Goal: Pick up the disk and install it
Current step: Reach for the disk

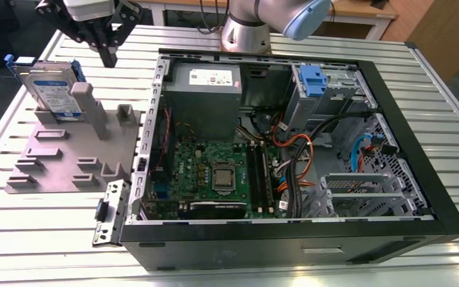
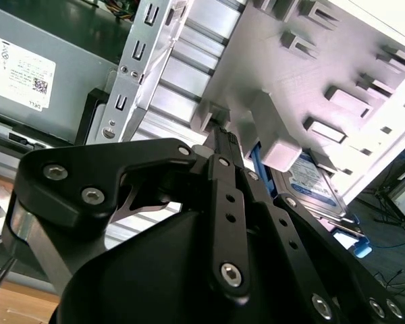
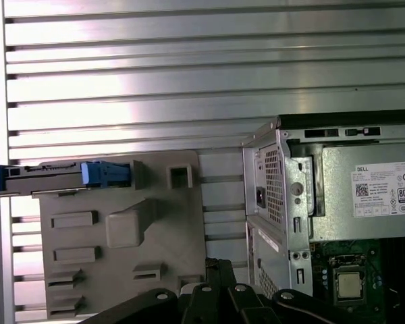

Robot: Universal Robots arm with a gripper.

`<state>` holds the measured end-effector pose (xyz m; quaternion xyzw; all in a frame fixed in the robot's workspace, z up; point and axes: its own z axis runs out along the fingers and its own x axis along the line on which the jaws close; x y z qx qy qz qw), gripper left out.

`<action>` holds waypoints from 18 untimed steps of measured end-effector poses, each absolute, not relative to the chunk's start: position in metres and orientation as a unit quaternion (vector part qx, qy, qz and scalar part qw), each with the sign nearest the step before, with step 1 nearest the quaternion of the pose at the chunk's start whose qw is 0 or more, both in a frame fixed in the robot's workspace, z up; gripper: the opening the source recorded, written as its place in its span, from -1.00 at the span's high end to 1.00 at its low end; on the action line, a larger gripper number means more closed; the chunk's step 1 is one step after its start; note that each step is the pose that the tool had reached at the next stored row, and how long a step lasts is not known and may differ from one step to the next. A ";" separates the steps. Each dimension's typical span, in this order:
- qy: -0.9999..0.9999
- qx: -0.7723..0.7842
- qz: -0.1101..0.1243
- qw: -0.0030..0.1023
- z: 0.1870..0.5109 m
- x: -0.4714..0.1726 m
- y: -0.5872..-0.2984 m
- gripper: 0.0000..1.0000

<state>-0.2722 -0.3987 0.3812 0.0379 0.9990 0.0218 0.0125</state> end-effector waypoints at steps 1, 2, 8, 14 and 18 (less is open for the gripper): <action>0.999 0.038 0.022 0.012 0.381 -0.272 -0.399 0.79; 0.999 0.038 0.022 0.013 0.381 -0.273 -0.399 0.79; 0.999 0.038 0.022 0.013 0.379 -0.275 -0.399 0.79; 0.999 0.038 0.022 0.013 0.379 -0.276 -0.399 0.79; 0.999 0.038 0.022 0.012 0.379 -0.278 -0.399 0.79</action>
